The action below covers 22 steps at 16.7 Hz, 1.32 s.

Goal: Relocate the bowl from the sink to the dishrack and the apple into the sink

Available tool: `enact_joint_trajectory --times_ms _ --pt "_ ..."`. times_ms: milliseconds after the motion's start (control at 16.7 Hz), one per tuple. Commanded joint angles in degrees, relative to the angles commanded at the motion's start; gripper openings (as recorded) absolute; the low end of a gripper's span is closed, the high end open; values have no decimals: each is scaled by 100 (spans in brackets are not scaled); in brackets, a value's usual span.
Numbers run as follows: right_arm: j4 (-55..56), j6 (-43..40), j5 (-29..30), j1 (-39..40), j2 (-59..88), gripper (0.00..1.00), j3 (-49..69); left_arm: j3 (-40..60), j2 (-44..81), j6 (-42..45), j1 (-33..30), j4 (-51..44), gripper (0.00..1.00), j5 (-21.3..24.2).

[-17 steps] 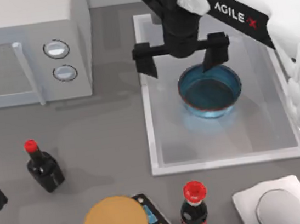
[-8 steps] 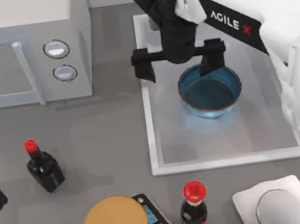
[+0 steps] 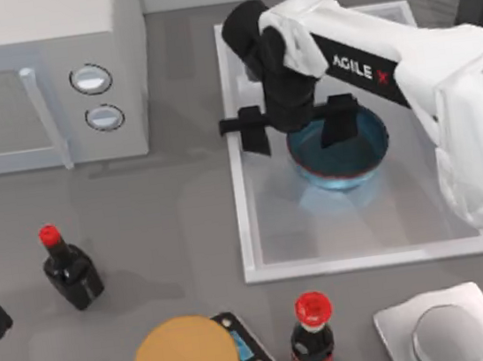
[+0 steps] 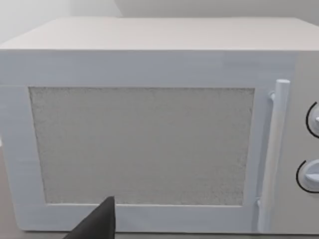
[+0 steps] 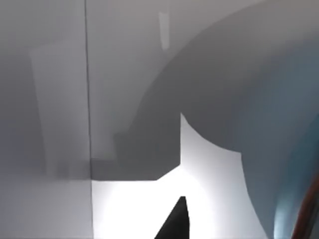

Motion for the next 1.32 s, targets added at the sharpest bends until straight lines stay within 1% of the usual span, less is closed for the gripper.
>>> enact_joint_trajectory --times_ms 120,900,960,1320 --pt "0 0 0 0 0 100 0 0 0 0 0 0 100 0" --pt "0 0 0 0 0 2 0 0 0 0 0 0 100 0" --pt "0 0 0 0 0 0 0 0 0 0 0 0 100 0" --pt "0 0 0 0 0 0 0 0 0 0 0 0 100 0"
